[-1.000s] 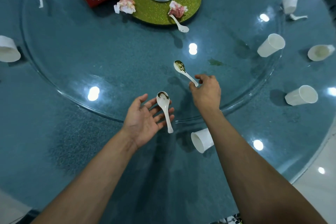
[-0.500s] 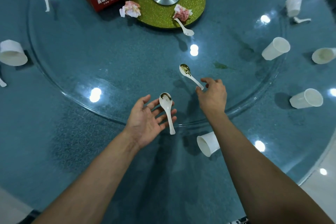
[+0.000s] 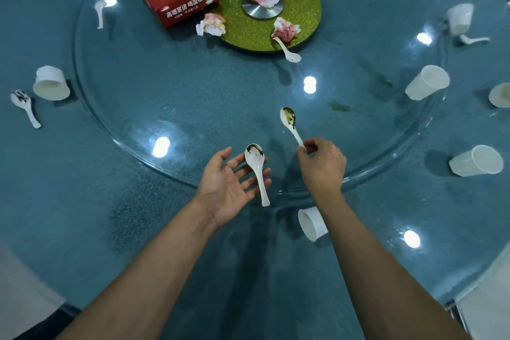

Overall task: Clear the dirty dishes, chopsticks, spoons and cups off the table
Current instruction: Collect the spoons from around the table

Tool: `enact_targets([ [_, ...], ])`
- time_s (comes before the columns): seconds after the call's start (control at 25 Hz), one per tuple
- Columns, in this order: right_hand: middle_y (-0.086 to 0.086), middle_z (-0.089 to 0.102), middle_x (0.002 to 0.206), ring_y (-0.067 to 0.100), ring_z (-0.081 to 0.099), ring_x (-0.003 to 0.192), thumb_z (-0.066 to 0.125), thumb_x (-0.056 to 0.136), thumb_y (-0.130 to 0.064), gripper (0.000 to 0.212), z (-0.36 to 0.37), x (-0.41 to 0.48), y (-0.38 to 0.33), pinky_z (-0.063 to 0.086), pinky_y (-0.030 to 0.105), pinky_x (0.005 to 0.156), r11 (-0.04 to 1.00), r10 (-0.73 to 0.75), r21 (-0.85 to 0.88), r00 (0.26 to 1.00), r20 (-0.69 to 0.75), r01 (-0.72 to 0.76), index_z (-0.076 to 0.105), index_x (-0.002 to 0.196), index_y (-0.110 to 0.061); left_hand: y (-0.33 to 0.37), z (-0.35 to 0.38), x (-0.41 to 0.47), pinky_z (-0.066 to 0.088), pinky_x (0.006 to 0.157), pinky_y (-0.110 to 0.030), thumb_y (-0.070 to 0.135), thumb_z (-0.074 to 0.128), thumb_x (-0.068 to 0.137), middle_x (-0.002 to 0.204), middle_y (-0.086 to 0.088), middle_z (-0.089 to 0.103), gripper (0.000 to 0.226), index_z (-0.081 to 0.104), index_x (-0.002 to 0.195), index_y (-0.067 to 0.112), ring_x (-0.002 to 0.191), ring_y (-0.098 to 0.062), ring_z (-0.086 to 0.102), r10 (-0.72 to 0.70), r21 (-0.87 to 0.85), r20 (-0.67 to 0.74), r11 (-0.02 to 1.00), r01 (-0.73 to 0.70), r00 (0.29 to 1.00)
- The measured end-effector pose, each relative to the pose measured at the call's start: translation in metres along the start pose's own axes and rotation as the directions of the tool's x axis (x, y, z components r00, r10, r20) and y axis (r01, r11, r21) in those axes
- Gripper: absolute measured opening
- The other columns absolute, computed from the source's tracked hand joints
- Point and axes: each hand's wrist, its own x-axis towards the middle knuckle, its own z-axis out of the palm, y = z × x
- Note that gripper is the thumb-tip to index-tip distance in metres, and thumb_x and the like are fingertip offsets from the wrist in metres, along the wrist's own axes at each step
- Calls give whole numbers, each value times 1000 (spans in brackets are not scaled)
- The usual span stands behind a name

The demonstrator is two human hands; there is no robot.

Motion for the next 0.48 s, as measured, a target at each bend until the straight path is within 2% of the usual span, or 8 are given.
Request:
enact_targets([
  [0.12,-5,71,90,23,65,90,69,87,-32,13,-12,-37,-6,50,48,91,986,25,168,1000,-11,-23,72,96,-23,-5,9,-3,50,102,-51,42,44,100,133,-23,64,53,57,134,3,115,-41,62,18,-9,-15,1000,-19,1000],
  [0.24,-10,67,85,18,65,86,72,85,-34,9,-25,-74,-14,51,49,88,952,-5,305,1000,-12,9,70,91,-27,-11,18,-6,51,100,-52,42,45,100,131,-22,66,52,58,132,3,113,-41,64,23,-12,-32,1000,-23,999],
  [0.36,-12,66,84,17,63,84,74,84,-33,8,-36,-99,-21,51,48,85,947,-92,307,996,-22,94,71,89,-28,-14,27,-10,54,88,-47,44,44,99,122,-20,67,50,59,128,5,103,-34,67,31,-4,-34,1000,-31,999],
  [0.48,-13,66,83,16,61,83,75,84,-33,9,-42,-111,-21,48,44,85,964,-143,222,989,-23,144,72,90,-27,-13,33,-14,49,96,-49,44,42,99,137,-23,62,54,57,134,5,114,-36,62,35,-7,-24,999,-35,999],
])
